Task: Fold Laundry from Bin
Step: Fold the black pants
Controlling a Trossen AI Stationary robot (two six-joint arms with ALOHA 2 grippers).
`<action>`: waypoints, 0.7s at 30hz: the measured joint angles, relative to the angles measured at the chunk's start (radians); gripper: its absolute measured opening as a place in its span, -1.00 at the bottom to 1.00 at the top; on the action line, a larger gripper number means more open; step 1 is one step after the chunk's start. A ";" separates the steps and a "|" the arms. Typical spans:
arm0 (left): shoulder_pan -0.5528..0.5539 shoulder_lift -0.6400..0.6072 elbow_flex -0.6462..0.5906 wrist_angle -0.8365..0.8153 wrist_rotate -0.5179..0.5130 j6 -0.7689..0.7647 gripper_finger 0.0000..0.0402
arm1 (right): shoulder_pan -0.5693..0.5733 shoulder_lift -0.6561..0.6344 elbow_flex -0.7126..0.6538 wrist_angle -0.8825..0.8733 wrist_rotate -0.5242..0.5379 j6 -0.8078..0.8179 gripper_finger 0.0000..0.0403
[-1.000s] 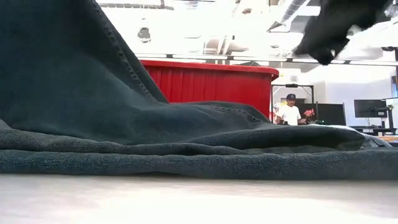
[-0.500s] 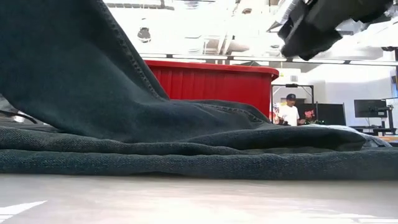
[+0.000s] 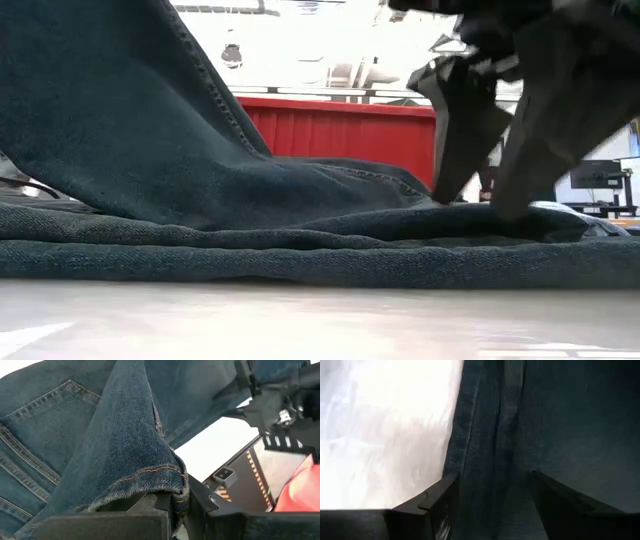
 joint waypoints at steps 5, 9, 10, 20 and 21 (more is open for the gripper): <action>0.000 0.000 0.000 0.001 0.023 0.048 -0.95 | -0.015 0.057 0.044 -0.050 -0.002 0.167 0.26; 0.000 0.000 0.000 0.002 0.037 0.075 -0.95 | -0.011 0.059 0.063 -0.044 -0.001 0.201 0.05; 0.000 0.000 0.000 0.002 0.040 0.083 -0.95 | -0.011 0.054 0.065 -0.046 -0.001 0.210 -0.01; 0.000 0.000 0.000 0.002 0.045 0.137 -0.95 | -0.012 0.042 0.066 -0.090 0.000 0.308 -0.75; 0.000 0.000 0.000 0.002 0.045 0.138 -0.95 | -0.010 0.042 0.066 -0.095 0.000 0.314 -0.84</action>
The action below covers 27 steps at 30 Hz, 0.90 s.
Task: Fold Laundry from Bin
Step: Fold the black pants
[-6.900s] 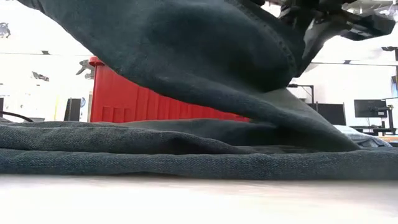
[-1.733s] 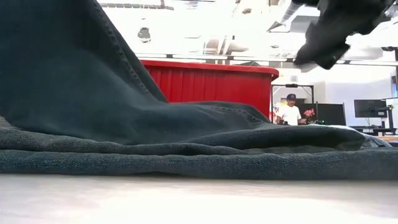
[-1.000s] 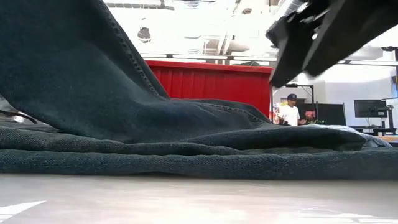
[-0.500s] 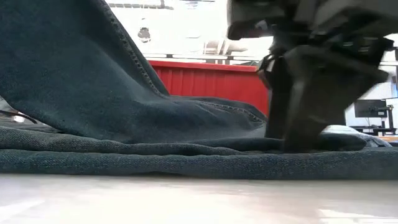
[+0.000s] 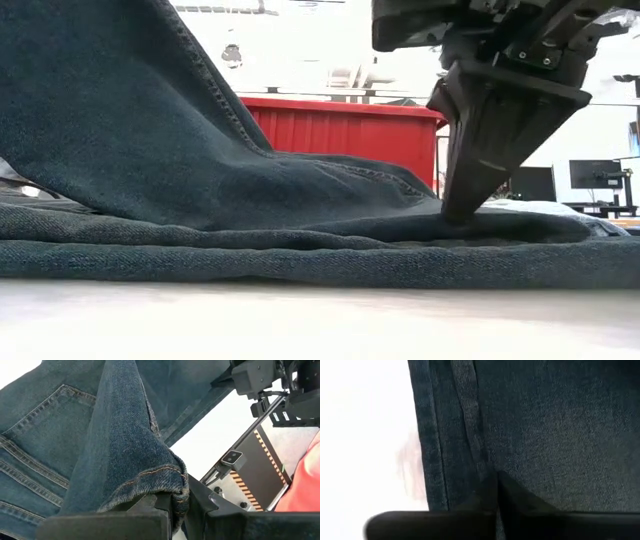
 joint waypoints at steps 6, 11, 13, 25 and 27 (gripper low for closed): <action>0.000 0.000 0.000 0.024 0.001 -0.003 -0.95 | 0.011 0.000 0.000 -0.005 0.000 0.009 -0.91; 0.015 -0.014 0.008 0.160 -0.003 -0.017 -0.95 | 0.038 -0.005 0.050 -0.090 0.012 0.039 -0.93; 0.028 -0.017 0.008 0.202 -0.003 -0.017 -0.95 | 0.051 -0.005 0.078 -0.153 0.041 0.078 -0.93; 0.155 0.011 -0.002 0.132 -0.014 0.116 -0.95 | 0.115 -0.003 0.107 -0.279 0.105 0.336 -0.93; 0.180 0.012 -0.003 0.128 -0.011 0.184 -0.95 | 0.125 -0.003 0.106 -0.310 0.112 0.401 -0.93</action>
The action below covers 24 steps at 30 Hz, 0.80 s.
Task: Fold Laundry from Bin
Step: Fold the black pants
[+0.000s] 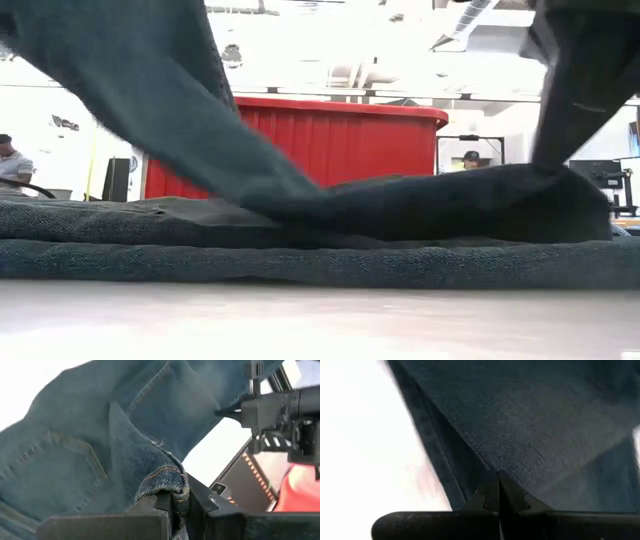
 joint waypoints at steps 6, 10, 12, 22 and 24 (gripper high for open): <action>0.087 -0.002 0.000 0.007 -0.001 0.111 -0.95 | 0.028 0.000 0.000 -0.080 0.017 0.201 -0.92; 0.099 -0.004 0.000 0.104 0.038 0.228 -0.95 | 0.049 0.000 -0.001 -0.134 0.032 0.335 -0.92; 0.106 -0.004 0.000 0.141 0.037 0.289 -0.96 | 0.058 0.000 -0.001 -0.155 0.046 0.396 -0.92; 0.215 -0.004 0.000 0.211 0.059 0.458 -0.99 | 0.062 0.000 -0.001 -0.223 0.055 0.535 -0.92; 0.239 -0.004 0.000 0.230 0.082 0.487 -0.99 | 0.062 0.000 -0.001 -0.236 0.055 0.569 -0.92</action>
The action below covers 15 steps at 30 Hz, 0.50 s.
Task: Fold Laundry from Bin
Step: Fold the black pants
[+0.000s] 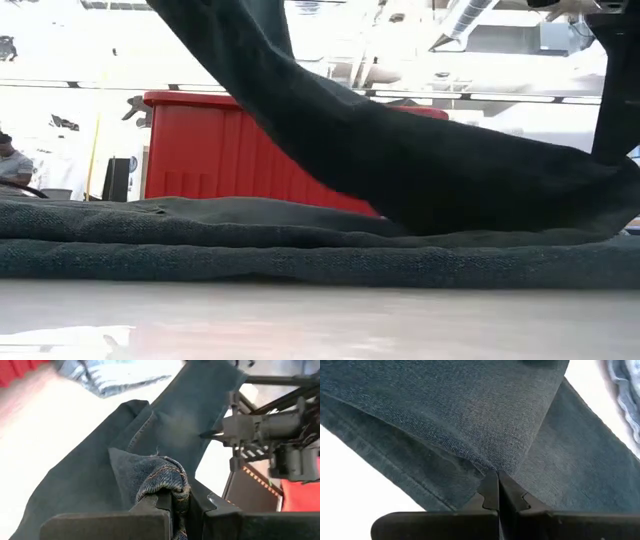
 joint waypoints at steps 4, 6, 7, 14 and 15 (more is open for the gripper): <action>0.029 0.000 0.000 0.077 0.014 0.009 -0.99 | 0.003 0.000 0.000 -0.015 0.016 0.071 -0.92; 0.032 0.000 0.000 0.086 0.012 0.010 -0.99 | 0.003 0.000 0.000 -0.020 0.015 0.095 -0.92; 0.031 0.000 0.000 0.074 0.010 0.010 -0.99 | 0.003 0.000 0.000 -0.020 0.015 0.098 -0.92; 0.021 0.039 0.000 0.005 -0.017 -0.023 -1.00 | 0.008 0.003 -0.024 -0.023 0.011 0.138 -0.91; 0.021 0.048 0.000 0.004 -0.018 -0.016 -1.00 | 0.013 0.003 -0.026 -0.027 0.011 0.156 -0.91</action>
